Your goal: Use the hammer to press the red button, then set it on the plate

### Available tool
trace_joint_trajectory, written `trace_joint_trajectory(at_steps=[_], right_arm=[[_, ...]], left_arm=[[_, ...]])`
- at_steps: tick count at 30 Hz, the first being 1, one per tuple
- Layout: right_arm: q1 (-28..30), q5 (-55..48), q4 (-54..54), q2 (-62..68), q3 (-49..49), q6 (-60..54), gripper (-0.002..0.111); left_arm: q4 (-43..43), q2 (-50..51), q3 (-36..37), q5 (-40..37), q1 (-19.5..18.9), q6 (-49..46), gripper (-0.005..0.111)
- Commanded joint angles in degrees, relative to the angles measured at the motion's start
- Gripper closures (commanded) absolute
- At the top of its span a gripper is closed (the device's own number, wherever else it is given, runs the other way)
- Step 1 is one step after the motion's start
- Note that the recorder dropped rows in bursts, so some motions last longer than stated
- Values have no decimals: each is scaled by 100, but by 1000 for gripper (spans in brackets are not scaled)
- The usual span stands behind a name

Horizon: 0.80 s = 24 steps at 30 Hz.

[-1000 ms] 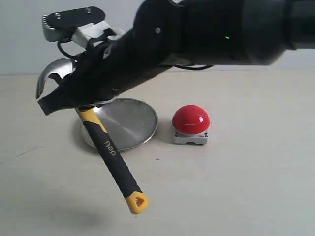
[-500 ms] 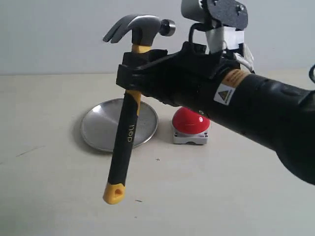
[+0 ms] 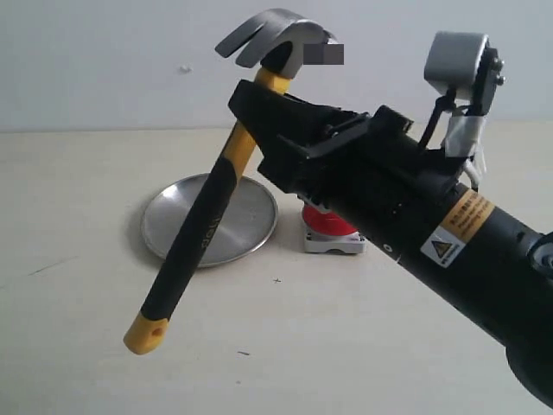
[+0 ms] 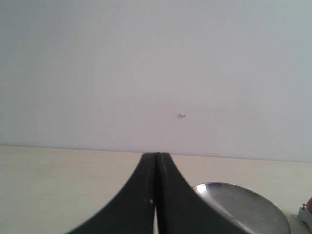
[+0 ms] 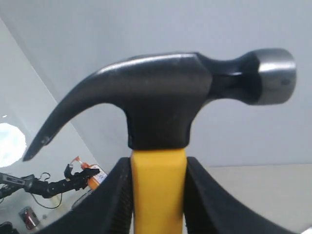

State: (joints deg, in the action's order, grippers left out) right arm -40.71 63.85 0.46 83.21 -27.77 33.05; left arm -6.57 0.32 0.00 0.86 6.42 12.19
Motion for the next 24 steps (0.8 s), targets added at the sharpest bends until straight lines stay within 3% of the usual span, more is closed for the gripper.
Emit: trace_joint_trajectory(at_steps=[1,17,19,22,24], right_arm=[[14,611,-236,53,47,267,108],[14,611,-298,75,52,305,108],[14,611,-298,75,52,305,108],[14,611,-298,75,52,305,108],[14,605,-238,75,52,305,108]], left_arm=[[-7,-32,0,11,-21,8,107],[-7,-32,0,11,-21,8,107],[29,-32,0,64,-21,215,107],[131,-32,0,64,-21,1432,107],[131,-32,0,64,-21,1766,107]])
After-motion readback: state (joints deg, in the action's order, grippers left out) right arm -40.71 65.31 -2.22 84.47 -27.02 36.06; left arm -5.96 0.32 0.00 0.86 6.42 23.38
